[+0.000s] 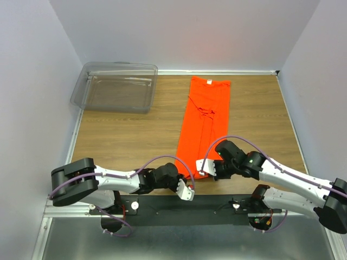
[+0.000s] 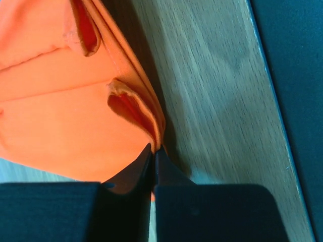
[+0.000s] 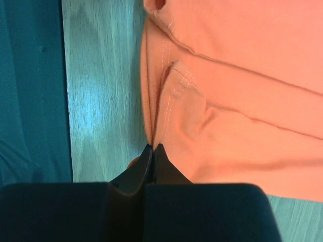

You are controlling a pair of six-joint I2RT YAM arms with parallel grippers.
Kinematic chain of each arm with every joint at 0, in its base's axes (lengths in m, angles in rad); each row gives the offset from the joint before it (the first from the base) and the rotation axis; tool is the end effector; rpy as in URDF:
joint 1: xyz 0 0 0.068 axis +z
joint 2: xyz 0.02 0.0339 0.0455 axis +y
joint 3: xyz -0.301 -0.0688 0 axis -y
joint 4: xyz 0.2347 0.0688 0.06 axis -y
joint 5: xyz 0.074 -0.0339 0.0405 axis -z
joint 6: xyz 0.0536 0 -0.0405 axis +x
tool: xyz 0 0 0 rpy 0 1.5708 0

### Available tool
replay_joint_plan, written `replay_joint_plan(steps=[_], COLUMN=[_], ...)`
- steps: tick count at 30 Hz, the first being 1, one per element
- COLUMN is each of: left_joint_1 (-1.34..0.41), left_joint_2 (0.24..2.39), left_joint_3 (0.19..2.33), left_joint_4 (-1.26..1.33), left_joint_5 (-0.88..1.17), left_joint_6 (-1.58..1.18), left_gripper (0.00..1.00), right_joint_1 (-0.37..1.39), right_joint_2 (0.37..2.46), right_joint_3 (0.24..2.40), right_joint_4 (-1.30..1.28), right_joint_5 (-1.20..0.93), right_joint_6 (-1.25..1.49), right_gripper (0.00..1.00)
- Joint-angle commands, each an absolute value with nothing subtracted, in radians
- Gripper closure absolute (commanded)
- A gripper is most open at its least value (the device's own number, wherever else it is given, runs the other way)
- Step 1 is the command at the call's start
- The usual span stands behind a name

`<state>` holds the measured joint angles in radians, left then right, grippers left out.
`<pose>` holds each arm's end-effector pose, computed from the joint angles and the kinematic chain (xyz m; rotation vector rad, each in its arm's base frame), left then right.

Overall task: Fold and stack the t-shirts
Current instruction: Fold the tshirt

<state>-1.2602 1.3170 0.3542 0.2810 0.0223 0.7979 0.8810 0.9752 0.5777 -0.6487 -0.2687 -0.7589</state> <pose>0.0682 -0.2163 0.1661 1.9483 1.1585 -0.2719 0.0868 0.1276 0.2184 -1.9711 1.7100 0.3945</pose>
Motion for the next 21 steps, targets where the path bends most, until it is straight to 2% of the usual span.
replay_joint_plan(steps=[1,2,13,21], left_joint_1=[-1.256,-1.256,-1.131,-1.12], left_joint_2=[1.315,1.31,1.264,1.253], left_joint_3=[0.391,0.397,0.544,0.538], left_joint_4=[0.25,0.238,0.115,0.058], left_joint_5=[0.061,0.063,0.228,0.238], left_joint_6=[0.807,0.81,0.896,0.914], left_gripper=[0.96,1.0,1.0,1.0], right_joint_1=[0.867,0.862,0.789,0.736], right_joint_2=[0.956,0.953,0.93,0.928], right_joint_3=[0.586,0.589,0.637,0.641], right_joint_4=[-0.675,-0.675,-0.678,-0.684], right_joint_5=[-0.301,-0.301,-0.272,-0.313], right_joint_6=[-0.759,-0.758,-0.703,-0.709], right_gripper=[0.99,0.99,0.99,0.99])
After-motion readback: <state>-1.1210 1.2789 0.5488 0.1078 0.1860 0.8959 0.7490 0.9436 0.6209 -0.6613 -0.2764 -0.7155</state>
